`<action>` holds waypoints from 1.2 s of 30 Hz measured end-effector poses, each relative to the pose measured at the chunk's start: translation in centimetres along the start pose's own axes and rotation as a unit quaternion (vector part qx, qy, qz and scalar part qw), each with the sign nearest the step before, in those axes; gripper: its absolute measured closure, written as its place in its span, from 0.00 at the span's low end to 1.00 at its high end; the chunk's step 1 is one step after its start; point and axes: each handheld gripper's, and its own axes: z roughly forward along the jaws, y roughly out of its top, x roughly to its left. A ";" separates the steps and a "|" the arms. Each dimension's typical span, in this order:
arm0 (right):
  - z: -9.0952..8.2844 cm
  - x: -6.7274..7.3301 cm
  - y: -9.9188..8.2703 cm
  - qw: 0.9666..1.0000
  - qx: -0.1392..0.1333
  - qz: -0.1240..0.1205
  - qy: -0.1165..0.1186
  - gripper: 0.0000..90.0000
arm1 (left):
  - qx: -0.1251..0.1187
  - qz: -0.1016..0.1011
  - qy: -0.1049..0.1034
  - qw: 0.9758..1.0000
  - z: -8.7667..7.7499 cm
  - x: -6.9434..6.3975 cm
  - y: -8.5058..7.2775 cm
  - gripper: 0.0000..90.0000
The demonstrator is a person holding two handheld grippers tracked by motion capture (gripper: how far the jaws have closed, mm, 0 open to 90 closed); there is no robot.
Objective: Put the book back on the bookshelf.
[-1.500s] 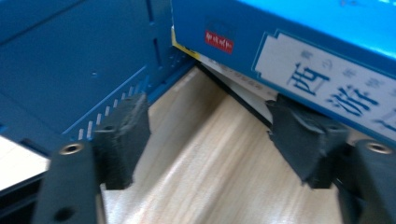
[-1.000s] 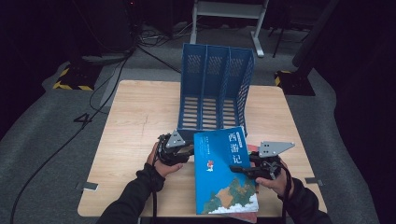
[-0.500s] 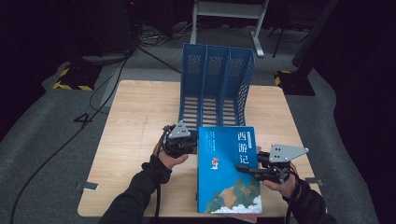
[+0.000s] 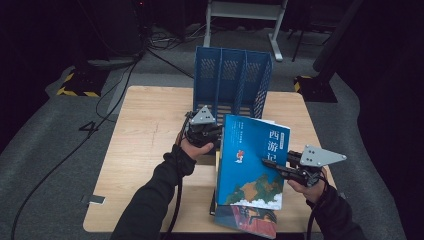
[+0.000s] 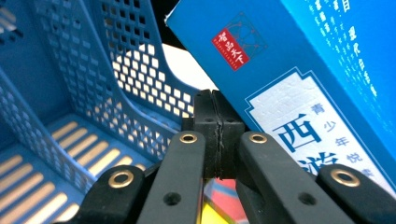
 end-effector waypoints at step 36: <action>-2.1 1.3 1.0 0.992 -0.051 -0.104 -0.048 0.89 | -0.052 0.066 0.014 0.996 -3.9 -3.8 2.2 0.68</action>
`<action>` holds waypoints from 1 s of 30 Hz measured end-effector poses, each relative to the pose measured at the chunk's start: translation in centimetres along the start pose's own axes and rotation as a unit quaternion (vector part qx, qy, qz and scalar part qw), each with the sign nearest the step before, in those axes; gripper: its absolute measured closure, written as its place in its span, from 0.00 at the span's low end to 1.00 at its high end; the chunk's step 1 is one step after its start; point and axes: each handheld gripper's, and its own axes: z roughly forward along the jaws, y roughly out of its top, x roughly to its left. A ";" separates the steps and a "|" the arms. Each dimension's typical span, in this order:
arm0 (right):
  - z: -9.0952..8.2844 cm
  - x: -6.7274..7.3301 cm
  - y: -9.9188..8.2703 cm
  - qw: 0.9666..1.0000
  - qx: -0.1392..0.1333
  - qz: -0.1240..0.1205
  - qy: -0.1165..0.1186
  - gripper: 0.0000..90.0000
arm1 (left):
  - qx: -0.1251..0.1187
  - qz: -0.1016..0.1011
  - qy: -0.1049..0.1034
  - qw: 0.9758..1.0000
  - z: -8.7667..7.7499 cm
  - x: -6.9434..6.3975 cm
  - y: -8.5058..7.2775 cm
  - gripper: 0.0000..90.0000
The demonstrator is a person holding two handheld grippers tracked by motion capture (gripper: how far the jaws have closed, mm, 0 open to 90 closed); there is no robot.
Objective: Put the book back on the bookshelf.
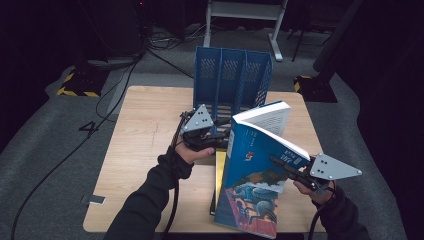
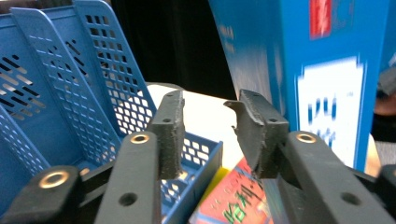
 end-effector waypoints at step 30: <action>-1.1 1.8 0.4 1.000 0.004 -0.018 0.009 0.88 | 0.095 0.011 -0.063 0.993 -1.3 -5.0 -4.6 0.46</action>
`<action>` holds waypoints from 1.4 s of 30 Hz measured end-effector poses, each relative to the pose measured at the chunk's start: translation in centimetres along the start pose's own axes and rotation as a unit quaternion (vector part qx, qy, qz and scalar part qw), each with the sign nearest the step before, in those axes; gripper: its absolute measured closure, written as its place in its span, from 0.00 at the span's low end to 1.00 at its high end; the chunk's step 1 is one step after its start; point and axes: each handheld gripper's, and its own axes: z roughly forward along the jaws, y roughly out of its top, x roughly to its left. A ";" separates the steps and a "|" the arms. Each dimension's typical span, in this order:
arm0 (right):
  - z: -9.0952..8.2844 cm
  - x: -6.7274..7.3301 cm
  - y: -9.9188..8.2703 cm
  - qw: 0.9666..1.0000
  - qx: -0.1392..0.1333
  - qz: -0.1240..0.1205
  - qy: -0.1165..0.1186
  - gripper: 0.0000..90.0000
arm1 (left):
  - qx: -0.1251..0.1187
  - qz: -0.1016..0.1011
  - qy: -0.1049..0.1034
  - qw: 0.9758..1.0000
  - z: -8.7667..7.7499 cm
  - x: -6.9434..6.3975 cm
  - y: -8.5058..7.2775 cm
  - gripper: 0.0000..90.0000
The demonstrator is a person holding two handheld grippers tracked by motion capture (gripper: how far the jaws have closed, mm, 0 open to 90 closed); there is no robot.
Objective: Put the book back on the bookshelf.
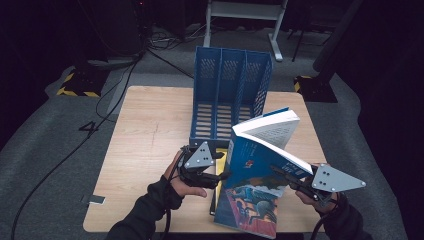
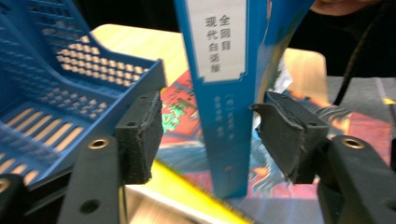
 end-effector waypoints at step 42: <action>-1.7 -0.9 -1.1 0.997 0.034 0.035 -0.066 0.45 | -0.095 0.026 -0.045 0.994 2.3 0.4 5.9 0.66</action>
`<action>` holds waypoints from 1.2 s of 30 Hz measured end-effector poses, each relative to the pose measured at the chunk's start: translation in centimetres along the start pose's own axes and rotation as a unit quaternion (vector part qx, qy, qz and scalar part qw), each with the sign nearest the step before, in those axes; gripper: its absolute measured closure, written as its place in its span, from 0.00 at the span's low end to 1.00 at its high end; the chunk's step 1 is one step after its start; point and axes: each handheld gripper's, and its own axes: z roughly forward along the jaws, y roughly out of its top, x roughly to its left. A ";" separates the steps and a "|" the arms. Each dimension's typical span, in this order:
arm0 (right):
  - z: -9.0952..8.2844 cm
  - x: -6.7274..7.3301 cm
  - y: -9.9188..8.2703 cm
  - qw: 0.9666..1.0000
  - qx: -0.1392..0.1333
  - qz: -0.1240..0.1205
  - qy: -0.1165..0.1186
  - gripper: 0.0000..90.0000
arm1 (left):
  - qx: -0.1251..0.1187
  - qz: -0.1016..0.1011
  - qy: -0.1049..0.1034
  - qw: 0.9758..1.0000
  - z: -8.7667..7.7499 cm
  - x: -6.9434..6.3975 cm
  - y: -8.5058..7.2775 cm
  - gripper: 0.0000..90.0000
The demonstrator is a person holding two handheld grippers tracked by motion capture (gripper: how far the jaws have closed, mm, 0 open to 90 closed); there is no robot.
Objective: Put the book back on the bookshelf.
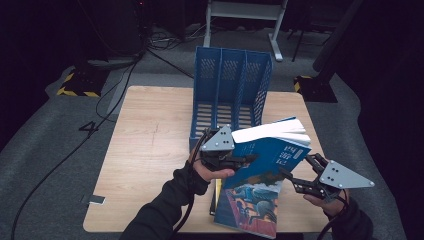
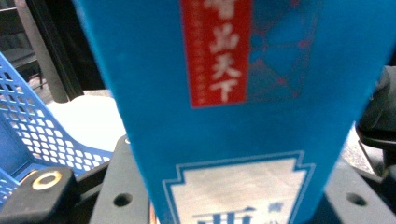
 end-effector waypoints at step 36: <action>0.5 -3.8 -14.0 0.964 0.199 0.175 -0.019 0.42 | 0.027 0.016 0.026 0.999 0.6 -2.4 1.3 0.68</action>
